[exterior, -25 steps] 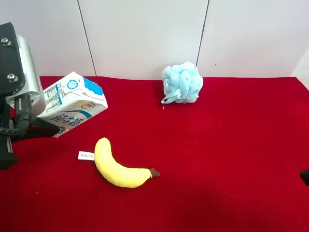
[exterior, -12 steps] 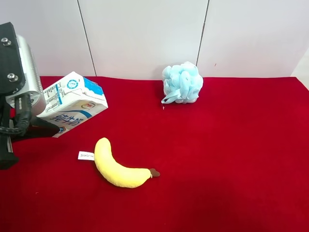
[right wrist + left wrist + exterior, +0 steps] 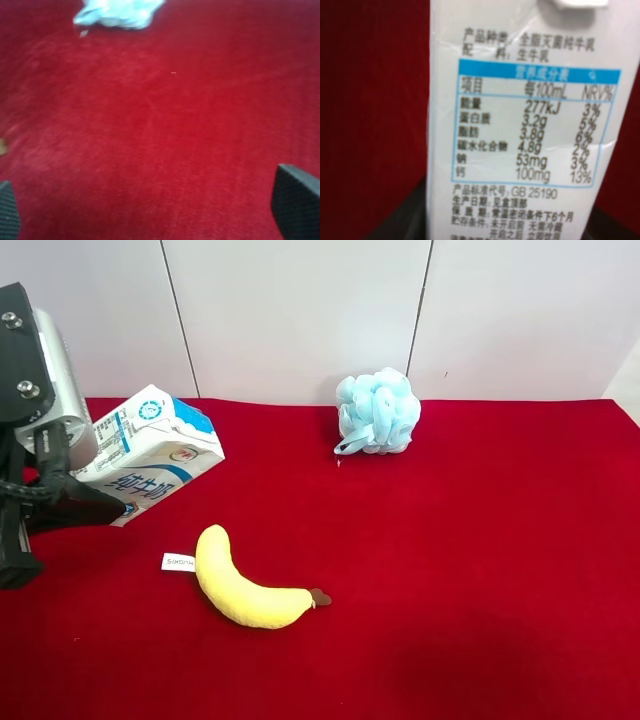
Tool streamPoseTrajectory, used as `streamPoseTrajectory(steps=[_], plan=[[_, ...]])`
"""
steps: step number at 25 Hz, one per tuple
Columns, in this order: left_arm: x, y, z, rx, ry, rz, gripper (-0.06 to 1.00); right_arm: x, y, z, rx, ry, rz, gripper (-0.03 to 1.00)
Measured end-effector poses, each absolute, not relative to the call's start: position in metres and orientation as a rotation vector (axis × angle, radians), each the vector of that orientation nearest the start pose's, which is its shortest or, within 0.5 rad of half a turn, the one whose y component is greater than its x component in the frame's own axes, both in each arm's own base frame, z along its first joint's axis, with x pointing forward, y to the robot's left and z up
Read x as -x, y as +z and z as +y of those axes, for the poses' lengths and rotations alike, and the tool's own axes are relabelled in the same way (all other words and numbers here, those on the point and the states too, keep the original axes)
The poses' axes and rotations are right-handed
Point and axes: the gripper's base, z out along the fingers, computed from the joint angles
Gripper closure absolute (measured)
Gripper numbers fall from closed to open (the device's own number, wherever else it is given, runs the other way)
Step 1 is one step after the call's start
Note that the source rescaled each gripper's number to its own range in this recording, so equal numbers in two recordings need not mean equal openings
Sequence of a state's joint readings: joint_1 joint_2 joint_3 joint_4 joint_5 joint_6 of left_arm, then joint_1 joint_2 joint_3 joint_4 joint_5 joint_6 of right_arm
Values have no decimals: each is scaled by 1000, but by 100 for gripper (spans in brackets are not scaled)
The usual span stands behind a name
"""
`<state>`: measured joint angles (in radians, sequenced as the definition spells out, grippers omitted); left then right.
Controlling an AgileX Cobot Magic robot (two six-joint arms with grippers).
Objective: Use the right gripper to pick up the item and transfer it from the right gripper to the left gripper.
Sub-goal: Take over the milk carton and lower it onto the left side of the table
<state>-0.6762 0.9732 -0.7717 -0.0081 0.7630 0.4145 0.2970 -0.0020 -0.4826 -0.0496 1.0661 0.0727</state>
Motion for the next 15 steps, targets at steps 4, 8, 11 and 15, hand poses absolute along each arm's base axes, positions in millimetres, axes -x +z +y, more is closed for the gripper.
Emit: streamPoseTrajectory(steps=[4,8,11,15], plan=[[-145,297,-117,-1189,-151,2173,93,2,272,-5,218,162,2056,-2],[-158,280,-122,-1126,-110,2313,93,2,272,-5,218,162,2056,-2],[-168,264,-128,-1114,-83,2406,93,2,272,-5,218,162,2056,-2],[-178,245,-136,-1122,-62,2492,93,2,272,-5,217,162,2056,-2]])
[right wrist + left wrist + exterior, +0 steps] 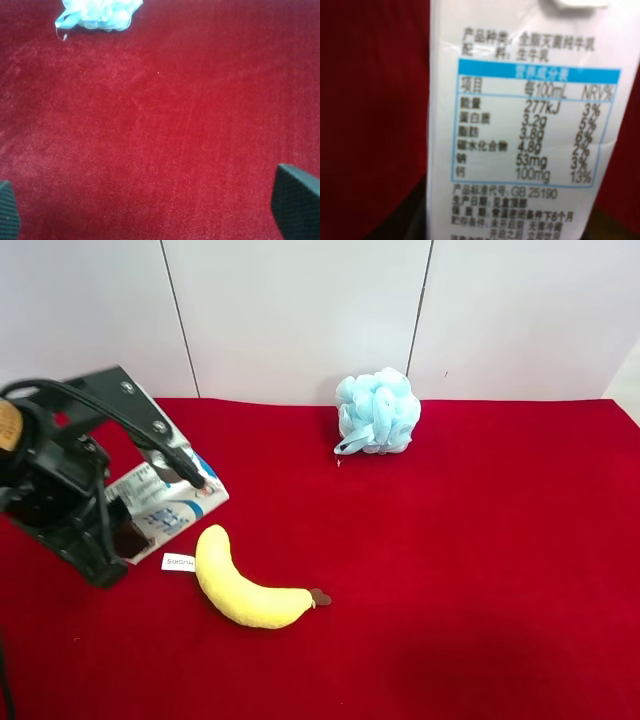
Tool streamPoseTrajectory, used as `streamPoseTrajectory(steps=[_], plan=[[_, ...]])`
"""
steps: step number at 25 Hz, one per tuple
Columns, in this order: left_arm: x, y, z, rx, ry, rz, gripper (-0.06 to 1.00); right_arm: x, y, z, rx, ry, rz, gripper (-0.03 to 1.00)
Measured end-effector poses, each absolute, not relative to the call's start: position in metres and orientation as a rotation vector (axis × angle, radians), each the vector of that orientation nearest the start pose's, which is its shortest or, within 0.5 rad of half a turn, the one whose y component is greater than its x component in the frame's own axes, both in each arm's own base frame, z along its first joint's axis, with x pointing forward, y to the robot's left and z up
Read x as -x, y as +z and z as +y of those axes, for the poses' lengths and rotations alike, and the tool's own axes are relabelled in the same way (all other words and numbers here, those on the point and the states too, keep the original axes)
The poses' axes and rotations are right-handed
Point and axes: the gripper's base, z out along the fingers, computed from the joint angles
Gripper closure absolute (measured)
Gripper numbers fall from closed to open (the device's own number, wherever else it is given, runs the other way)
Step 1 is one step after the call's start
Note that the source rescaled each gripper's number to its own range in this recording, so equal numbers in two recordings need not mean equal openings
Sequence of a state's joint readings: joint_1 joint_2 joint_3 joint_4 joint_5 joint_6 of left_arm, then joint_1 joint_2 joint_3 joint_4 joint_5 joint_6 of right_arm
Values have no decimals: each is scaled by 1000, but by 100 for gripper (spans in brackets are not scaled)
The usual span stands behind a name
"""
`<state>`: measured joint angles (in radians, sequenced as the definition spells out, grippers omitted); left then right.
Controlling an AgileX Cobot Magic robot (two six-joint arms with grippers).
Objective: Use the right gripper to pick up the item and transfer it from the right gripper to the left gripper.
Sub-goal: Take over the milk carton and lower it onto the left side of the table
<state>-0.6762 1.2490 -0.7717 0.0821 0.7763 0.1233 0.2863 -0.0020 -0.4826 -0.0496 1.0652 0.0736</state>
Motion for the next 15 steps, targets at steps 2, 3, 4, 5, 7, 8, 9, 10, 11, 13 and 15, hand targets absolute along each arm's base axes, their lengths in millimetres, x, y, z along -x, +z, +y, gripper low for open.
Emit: streamPoseTrajectory(steps=[2,3,4,5,7,8,9,10,11,13,15], plan=[[-183,238,-137,-1105,-57,2517,93,2,272,-5,217,162,2056,-2],[-186,235,-136,-1085,-55,2532,93,2,272,-5,217,162,2056,-2],[-191,233,-134,-1054,-51,2547,93,2,272,-5,217,162,2056,-2],[-195,231,-129,-1019,-45,2562,93,2,272,-5,217,162,2056,-2],[-204,227,-119,-950,-26,2602,93,2,272,-5,217,162,2056,-2],[-209,226,-113,-915,-14,2622,93,2,272,-5,217,162,2056,-2],[-215,224,-107,-881,-2,2640,93,2,272,-5,217,162,2056,-2],[-220,223,-102,-858,8,2653,93,2,272,-5,217,162,2056,-2],[-226,223,-97,-831,19,2666,93,2,272,-5,217,162,2056,-2],[-239,224,-88,-770,30,2682,93,2,272,-5,217,162,2056,-2],[-254,224,-81,-702,27,2704,93,2,272,-5,217,162,2056,-2]])
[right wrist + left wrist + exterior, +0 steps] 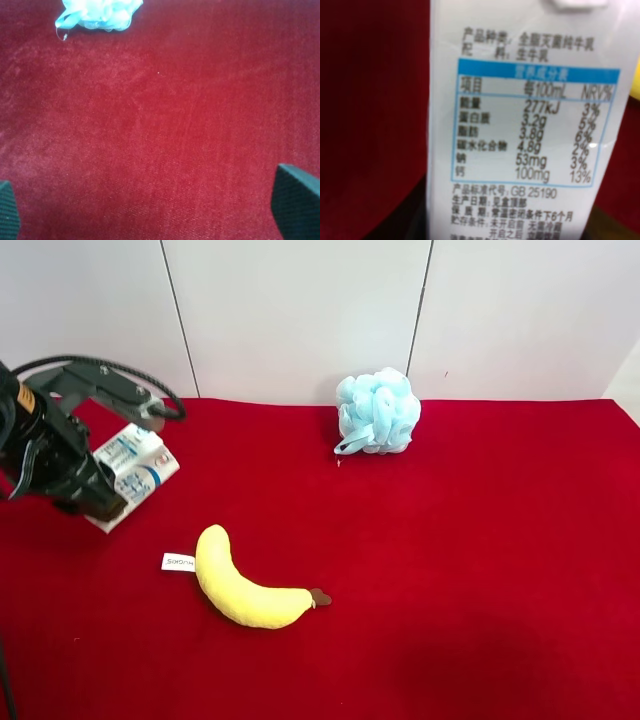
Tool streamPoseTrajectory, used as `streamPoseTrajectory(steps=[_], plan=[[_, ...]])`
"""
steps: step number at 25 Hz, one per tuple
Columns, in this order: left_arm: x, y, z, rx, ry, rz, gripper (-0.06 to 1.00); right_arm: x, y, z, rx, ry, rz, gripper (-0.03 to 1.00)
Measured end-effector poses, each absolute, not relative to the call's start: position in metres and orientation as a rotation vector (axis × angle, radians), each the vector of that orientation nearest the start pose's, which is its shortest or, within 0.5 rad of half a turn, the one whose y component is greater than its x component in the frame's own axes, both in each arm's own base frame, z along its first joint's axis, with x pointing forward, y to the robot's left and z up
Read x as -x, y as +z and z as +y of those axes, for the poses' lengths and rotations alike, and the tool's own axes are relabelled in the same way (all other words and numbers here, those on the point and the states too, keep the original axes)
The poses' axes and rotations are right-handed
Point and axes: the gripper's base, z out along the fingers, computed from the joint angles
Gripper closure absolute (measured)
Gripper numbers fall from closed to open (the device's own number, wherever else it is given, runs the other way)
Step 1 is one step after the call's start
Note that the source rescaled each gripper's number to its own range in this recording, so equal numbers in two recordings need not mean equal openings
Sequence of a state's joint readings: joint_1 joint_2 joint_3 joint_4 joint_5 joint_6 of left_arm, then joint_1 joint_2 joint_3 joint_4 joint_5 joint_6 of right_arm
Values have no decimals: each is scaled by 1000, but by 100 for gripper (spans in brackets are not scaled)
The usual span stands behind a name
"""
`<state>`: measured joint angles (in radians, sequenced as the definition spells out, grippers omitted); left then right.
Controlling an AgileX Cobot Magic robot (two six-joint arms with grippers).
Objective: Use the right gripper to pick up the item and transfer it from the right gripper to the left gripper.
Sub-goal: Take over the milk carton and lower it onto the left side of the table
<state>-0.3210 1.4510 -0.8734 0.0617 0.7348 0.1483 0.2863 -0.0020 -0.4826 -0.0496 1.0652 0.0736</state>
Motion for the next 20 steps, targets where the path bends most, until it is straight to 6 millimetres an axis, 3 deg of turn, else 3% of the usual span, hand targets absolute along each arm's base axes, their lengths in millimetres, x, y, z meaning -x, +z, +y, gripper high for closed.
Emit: streamPoseTrajectory(steps=[10,20], plan=[[-313,208,-69,-537,-26,2798,93,2,272,-5,217,162,2056,-2],[-335,159,-57,-466,-16,2894,93,2,272,-5,217,162,2056,-2]])
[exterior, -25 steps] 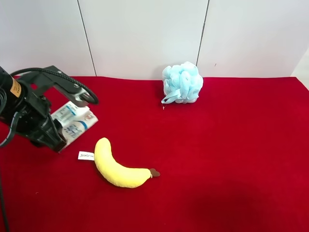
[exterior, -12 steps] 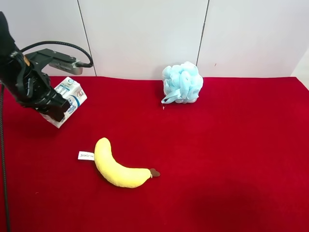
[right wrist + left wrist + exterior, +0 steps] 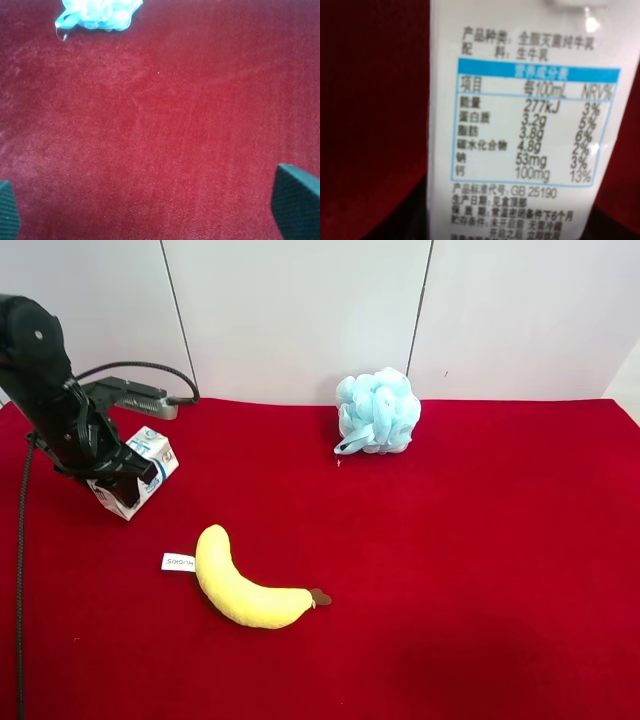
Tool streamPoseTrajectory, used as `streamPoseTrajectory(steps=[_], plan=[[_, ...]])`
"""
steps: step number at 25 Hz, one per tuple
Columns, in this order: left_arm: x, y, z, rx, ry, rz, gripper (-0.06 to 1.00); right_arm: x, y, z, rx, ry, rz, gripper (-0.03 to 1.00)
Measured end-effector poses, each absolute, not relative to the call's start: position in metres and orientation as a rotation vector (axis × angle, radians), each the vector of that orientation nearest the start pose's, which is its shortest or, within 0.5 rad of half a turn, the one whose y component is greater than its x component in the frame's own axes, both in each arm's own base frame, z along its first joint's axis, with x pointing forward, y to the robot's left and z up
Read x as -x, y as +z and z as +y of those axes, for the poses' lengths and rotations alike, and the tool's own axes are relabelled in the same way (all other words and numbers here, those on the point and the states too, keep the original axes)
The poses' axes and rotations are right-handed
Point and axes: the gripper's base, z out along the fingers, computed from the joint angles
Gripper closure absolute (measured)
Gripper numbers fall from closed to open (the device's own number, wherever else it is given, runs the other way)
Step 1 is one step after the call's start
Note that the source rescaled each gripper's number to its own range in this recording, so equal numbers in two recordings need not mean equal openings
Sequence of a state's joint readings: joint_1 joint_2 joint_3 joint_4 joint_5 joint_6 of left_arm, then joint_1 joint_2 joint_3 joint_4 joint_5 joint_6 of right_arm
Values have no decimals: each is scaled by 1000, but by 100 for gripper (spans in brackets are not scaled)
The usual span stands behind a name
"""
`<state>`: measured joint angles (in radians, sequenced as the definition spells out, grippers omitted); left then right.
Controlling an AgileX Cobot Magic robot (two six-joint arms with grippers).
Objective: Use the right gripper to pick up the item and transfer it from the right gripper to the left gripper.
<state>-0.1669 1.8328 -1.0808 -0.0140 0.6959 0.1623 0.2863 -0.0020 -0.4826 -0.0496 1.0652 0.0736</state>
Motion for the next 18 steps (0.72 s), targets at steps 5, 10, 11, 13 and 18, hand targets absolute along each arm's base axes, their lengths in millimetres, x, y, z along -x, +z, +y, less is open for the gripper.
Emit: streamPoseTrajectory(steps=[5,10,11,13,18], plan=[[-339,151,-58,-466,-15,2893,93,2,272,-5,217,162,2056,-2],[-341,151,-58,-447,-18,2871,46,2,272,-5,217,162,2056,-2],[-342,152,-58,-440,-19,2867,24,2,272,-5,217,162,2056,-2],[-342,152,-58,-437,-19,2865,4,2,272,-5,217,162,2056,-2],[-338,163,-58,-431,-21,2857,-5,2,272,-5,217,162,2056,-2]])
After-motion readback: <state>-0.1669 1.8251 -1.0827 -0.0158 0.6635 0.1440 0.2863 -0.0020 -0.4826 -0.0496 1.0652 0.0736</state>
